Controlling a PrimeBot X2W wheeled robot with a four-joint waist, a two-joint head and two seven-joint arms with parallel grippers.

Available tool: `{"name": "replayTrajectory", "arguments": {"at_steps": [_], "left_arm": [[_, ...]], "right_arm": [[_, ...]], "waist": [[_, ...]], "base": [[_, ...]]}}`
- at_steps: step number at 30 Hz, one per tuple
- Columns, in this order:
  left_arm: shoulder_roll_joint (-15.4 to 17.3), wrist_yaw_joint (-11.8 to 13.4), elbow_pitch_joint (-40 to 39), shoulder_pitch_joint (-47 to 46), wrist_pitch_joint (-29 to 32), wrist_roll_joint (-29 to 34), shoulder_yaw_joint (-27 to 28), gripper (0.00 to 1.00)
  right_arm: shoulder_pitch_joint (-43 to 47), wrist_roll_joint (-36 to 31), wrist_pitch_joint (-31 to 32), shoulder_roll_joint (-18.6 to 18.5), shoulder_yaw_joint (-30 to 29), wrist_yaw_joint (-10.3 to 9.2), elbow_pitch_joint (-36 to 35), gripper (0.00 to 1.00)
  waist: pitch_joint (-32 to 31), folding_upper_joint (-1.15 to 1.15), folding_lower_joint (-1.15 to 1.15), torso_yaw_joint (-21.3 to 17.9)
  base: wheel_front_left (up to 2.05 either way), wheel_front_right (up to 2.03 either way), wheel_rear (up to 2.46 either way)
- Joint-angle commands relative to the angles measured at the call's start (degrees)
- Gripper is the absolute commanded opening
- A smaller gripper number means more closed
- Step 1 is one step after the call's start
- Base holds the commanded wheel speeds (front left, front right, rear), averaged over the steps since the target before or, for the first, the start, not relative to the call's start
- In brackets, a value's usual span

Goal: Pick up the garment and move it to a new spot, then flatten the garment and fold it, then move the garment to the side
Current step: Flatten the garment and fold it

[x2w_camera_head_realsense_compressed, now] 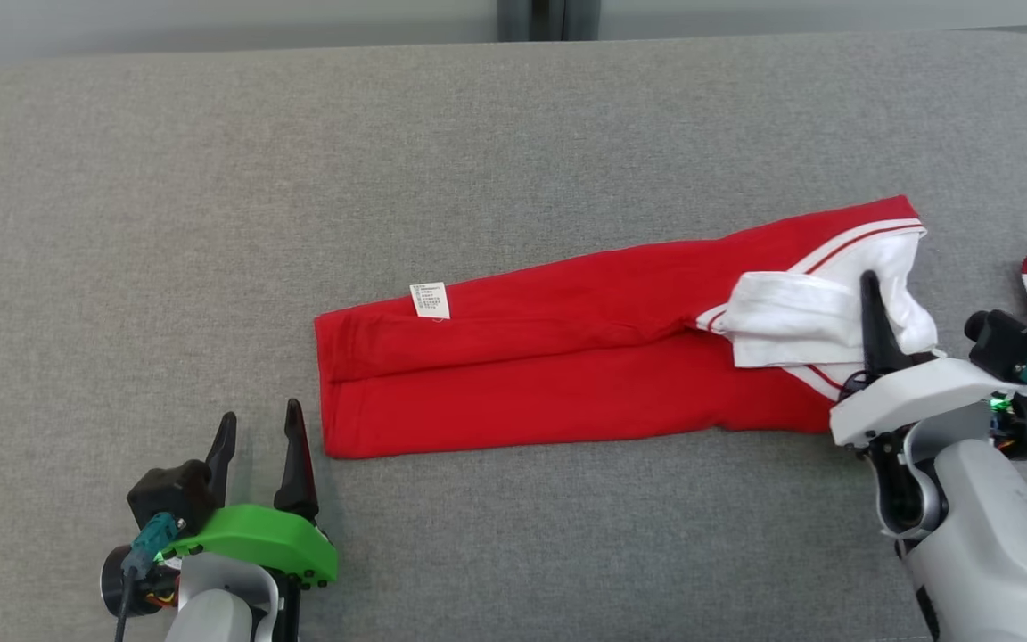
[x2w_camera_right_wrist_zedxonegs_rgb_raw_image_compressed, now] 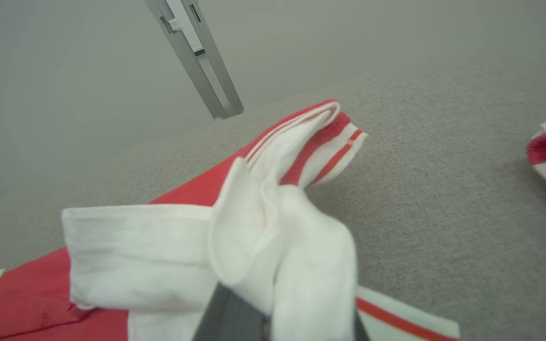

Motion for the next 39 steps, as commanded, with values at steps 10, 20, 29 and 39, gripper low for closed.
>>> {"name": "replayTrajectory", "arguments": {"at_steps": [10, 20, 29, 39], "left_arm": [[0.3, -0.5, 2.4, 1.8, 0.0, -0.6, -3.8, 1.00], [0.2, -0.3, 2.8, 3.2, 0.0, -2.0, -7.3, 1.00], [0.2, 1.3, 2.0, 3.8, 0.0, -3.3, -10.6, 1.00], [0.2, 2.5, -0.9, 3.0, 0.0, -1.9, -7.9, 1.00]], "right_arm": [[2.5, 3.5, 0.9, 3.6, 14.5, -0.05, -10.1, 0.00], [-3.6, 3.1, 3.4, 6.1, 22.3, -0.04, -5.0, 0.00], [-8.3, 0.5, 2.1, 7.6, 25.1, -0.04, 4.7, 1.00], [-8.7, -1.1, -0.2, 7.8, 21.4, -0.05, 0.1, 1.00]], "waist": [[-2.0, 0.00, 0.00, 5.3], [-2.9, 0.00, 0.00, 16.0], [-2.6, 0.00, 0.00, 21.5], [-3.0, 0.00, 0.00, 15.3]], "base": [[0.00, 0.00, 0.00], [0.00, 0.00, 0.00], [0.00, 0.00, 0.00], [0.00, 0.00, 0.00]]}}
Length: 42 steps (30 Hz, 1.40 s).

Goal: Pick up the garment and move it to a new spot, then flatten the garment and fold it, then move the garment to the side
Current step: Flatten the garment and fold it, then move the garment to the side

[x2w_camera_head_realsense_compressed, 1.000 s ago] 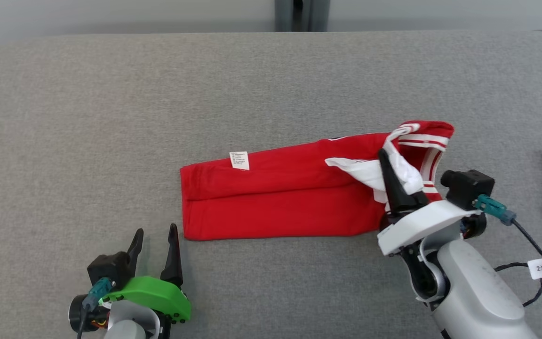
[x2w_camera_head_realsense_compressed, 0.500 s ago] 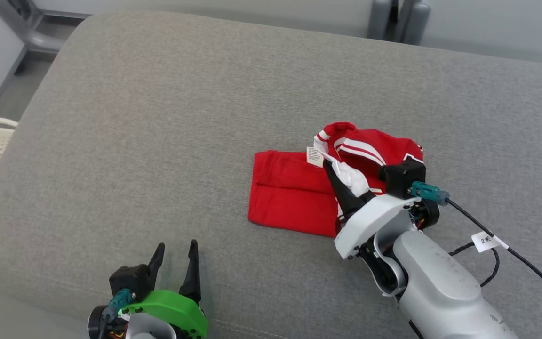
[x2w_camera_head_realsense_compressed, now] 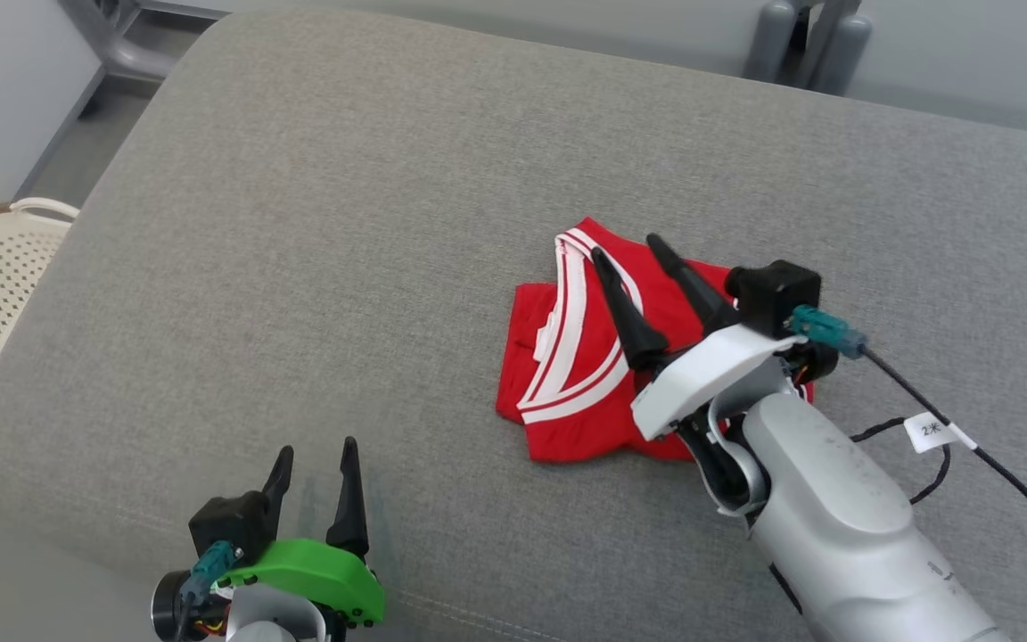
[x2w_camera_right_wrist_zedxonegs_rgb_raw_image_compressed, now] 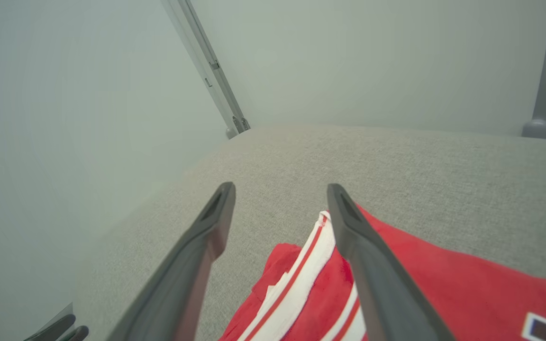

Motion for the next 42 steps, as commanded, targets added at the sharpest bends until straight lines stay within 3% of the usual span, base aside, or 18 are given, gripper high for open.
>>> {"name": "replayTrajectory", "arguments": {"at_steps": [1, 10, 16, 27, 42], "left_arm": [[0.1, 0.5, -0.6, -0.4, 0.0, 0.8, 0.4, 1.00], [0.2, 0.6, -2.8, -1.4, 0.0, 4.3, 3.6, 1.00], [0.2, 0.6, -3.5, 0.4, 0.0, 7.4, 5.8, 1.00], [0.2, -0.1, -5.5, 6.8, 0.0, 12.0, 8.7, 1.00], [0.2, -0.3, -6.1, 4.8, 0.0, 11.1, 6.8, 1.00]], "right_arm": [[1.4, -1.5, -0.3, -0.6, -2.0, -0.02, -1.5, 1.00], [10.8, -13.2, -0.3, -0.8, -18.1, -0.02, -8.9, 1.00], [16.7, -19.2, -0.3, -0.3, -24.1, -0.02, -10.3, 1.00], [23.9, -18.4, -0.3, -0.1, -24.3, -0.02, -9.6, 1.00], [22.4, -16.4, -0.3, -0.1, -22.1, -0.02, -8.8, 1.00]], "waist": [[-0.4, 0.00, 0.00, -4.0], [-1.3, 0.00, 0.00, -11.7], [-2.6, 0.00, 0.00, -15.1], [-5.5, 0.00, 0.00, -18.5], [-3.8, 0.00, 0.00, -15.9]], "base": [[0.00, 0.00, 0.00], [0.00, 0.00, 0.00], [0.00, 0.00, 0.00], [0.00, 0.00, 0.00], [0.00, 0.00, 0.00]]}}
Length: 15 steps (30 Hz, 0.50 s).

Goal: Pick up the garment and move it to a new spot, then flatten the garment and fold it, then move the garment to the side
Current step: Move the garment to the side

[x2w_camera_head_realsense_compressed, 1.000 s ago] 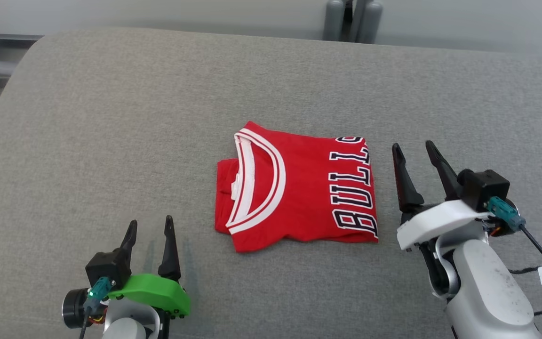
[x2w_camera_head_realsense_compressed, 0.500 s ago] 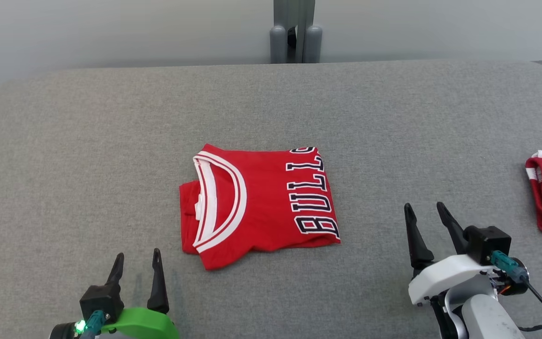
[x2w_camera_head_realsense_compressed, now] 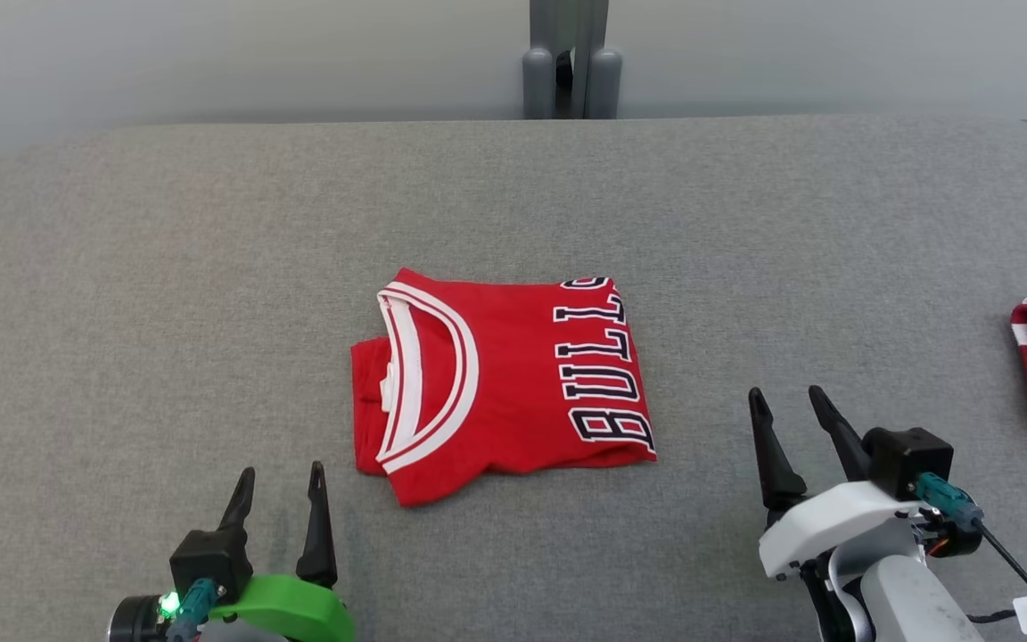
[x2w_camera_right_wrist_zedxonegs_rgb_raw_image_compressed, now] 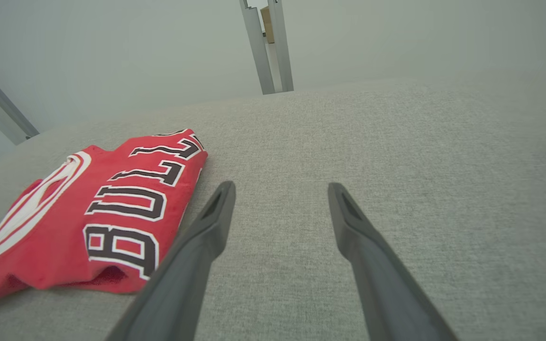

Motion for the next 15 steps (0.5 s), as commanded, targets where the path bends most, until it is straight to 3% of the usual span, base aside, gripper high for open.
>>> {"name": "replayTrajectory", "arguments": {"at_steps": [1, 8, 15], "left_arm": [[0.2, -0.3, -0.2, -1.5, 0.0, -0.7, -0.4, 1.00], [0.2, -1.0, -0.2, -3.2, 0.0, -1.4, -5.2, 1.00], [0.2, -0.8, 0.5, -2.8, 0.0, -4.1, -7.2, 1.00]], "right_arm": [[-1.5, 0.2, -0.1, -0.1, 0.6, -0.02, 0.5, 1.00], [-7.5, 1.5, -0.1, -0.1, 3.3, -0.02, 5.1, 1.00], [-13.8, 2.1, -0.1, -0.2, 3.9, -0.02, 16.6, 1.00]], "waist": [[1.3, 0.00, 0.00, 1.8], [4.0, 0.00, 0.00, 9.0], [5.7, 0.00, 0.00, 15.3]], "base": [[0.00, 0.00, 0.00], [0.00, 0.00, 0.00], [0.00, 0.00, 0.00]]}}
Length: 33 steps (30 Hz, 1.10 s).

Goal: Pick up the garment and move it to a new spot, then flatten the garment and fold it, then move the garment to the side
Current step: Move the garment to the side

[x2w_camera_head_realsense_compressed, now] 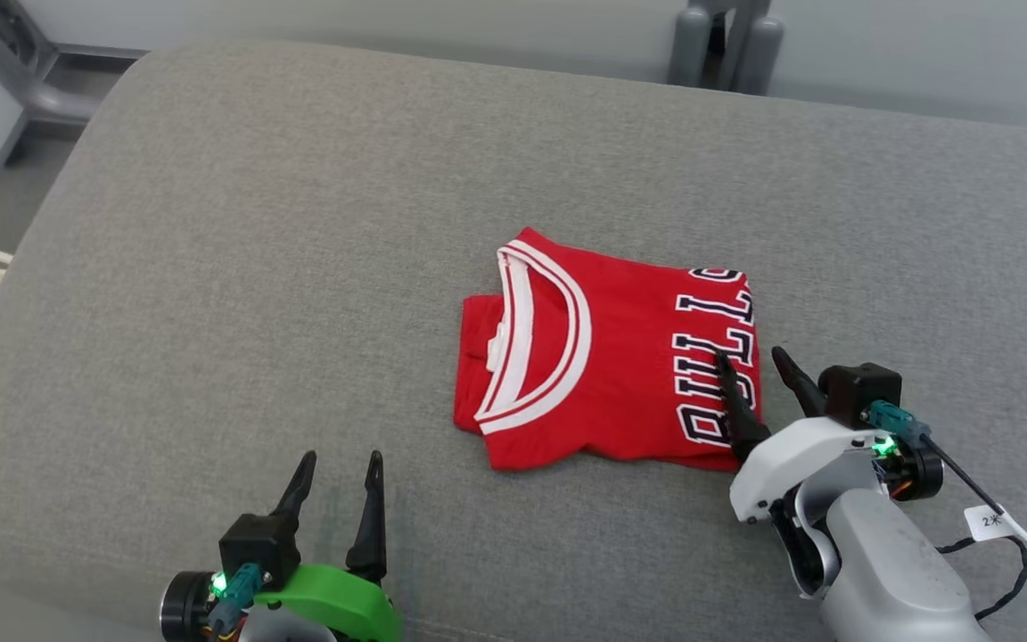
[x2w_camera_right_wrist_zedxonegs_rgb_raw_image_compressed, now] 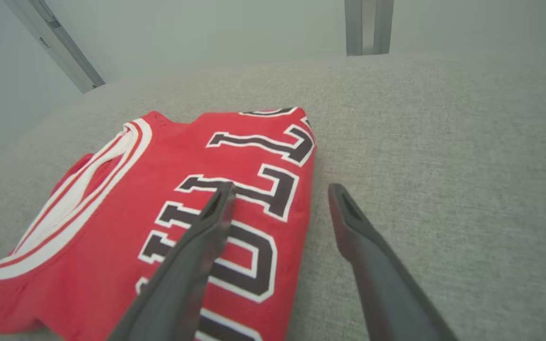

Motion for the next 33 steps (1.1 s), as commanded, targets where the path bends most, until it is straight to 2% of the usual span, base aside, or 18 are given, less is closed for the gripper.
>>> {"name": "replayTrajectory", "arguments": {"at_steps": [1, 4, 5, 6, 9, 13, 24, 28, 33], "left_arm": [[0.2, 0.3, -0.1, -0.4, 0.0, -0.6, 0.1, 1.00], [0.2, 0.3, -0.3, -0.3, 0.0, -0.7, 0.4, 1.00], [0.2, 0.4, -0.3, -0.5, 0.0, -0.5, 0.9, 1.00], [0.2, 0.4, -0.4, -0.7, 0.0, -0.2, 1.1, 1.00], [0.2, 0.2, -0.7, -1.0, 0.0, 0.2, 1.4, 1.00], [0.2, -0.2, -1.2, -1.6, 0.0, 0.5, 1.5, 1.00], [0.2, -1.1, -1.5, -4.1, 0.0, 1.0, 2.9, 1.00], [0.2, -1.7, -1.2, -5.3, 0.0, 1.5, 2.4, 1.00], [0.3, -2.3, -0.9, -6.4, 0.0, 2.0, 2.4, 1.00]], "right_arm": [[-0.8, -1.2, -0.1, -0.4, -0.4, -0.02, 2.1, 1.00], [-2.0, -1.0, -0.1, -0.3, -0.5, -0.02, 7.2, 1.00], [-2.1, -0.1, 0.1, -0.3, 0.6, -0.02, 9.2, 0.34], [-2.2, 0.5, 0.1, -0.2, 1.2, -0.02, 9.4, 0.00], [-2.6, 1.0, 0.0, -0.2, 1.4, -0.02, 7.3, 0.00], [-2.2, 1.9, 0.0, -0.4, 0.8, -0.05, 2.8, 0.00], [-1.7, 4.1, -0.1, -0.3, 5.3, -0.06, -4.4, 0.00], [-1.2, 4.6, -0.1, -0.3, 5.9, -0.06, -5.6, 0.00], [-0.4, 5.9, -0.1, -0.2, 6.9, -0.05, -6.2, 0.00]], "waist": [[2.4, 0.00, 0.00, 4.5], [2.7, 0.00, 0.00, 4.8], [2.9, 0.00, 0.00, 4.1], [2.8, 0.00, 0.00, 3.5], [2.5, 0.00, 0.00, 1.0], [1.5, 0.00, 0.00, -4.3], [1.8, 0.00, 0.00, -26.9], [2.8, 0.00, 0.00, -33.4], [4.2, 0.00, 0.00, -39.5]], "base": [[0.00, 0.00, 0.00], [0.00, 0.00, 0.00], [0.00, 0.00, 0.00], [0.00, 0.00, 0.00], [0.00, 0.00, 0.00], [0.00, 0.00, 0.00], [0.00, 0.00, 0.00], [0.00, 0.00, 0.00], [0.00, 0.00, 0.00]]}}
